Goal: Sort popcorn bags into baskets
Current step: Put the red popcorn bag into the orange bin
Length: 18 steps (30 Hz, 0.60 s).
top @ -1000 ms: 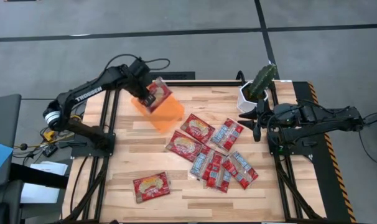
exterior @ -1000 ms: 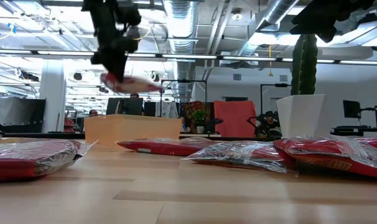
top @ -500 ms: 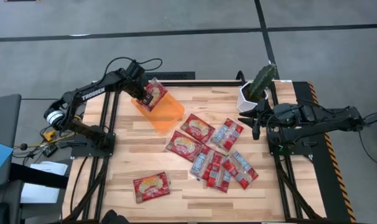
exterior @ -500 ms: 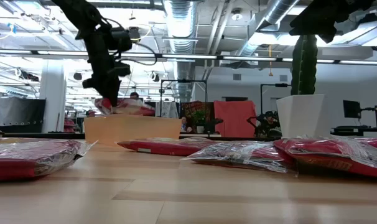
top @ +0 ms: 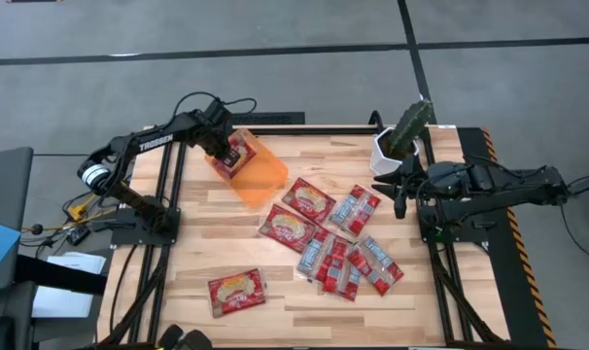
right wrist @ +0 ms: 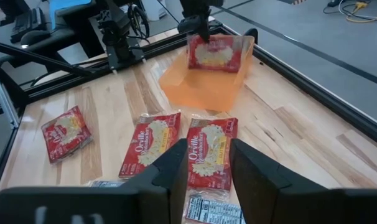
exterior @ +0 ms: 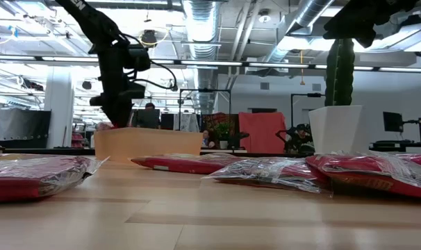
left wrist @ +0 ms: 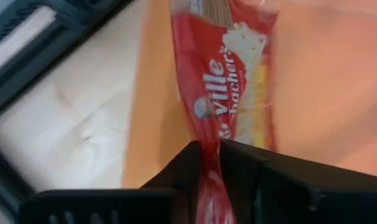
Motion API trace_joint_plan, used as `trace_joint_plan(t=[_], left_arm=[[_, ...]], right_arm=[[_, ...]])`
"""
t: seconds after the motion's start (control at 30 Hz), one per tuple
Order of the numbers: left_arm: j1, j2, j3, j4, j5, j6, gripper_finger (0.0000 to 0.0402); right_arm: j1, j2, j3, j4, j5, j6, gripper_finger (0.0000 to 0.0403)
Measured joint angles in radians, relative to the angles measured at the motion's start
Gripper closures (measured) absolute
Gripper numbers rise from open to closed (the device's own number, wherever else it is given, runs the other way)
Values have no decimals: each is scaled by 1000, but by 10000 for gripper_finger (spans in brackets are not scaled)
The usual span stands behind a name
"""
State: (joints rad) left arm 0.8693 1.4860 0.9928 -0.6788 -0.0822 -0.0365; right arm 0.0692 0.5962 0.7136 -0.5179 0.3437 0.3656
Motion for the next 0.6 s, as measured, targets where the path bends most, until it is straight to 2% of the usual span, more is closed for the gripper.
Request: trace_joint_plan(t=[0.13,0.27,0.33,0.47,0.53,0.6], left_arm=[[0,0,0,21,-34,-6,298],[-1,-1,27,8,-10,-23,251],[-4,-8,58,-16,71,-41,232],[-60,-47,135,-53,315,-24,207],[-127,-66,168,-74,379,-2,201],[-221,-85,198,-77,389,25,199]], right_arm=[[0,0,0,0,0,0,250],[0,0,0,0,0,0,244],[0,0,0,0,-1,0,242],[0,0,0,0,-1,0,237],[0,0,0,0,-1,0,234],[0,0,0,0,-1,-2,232]])
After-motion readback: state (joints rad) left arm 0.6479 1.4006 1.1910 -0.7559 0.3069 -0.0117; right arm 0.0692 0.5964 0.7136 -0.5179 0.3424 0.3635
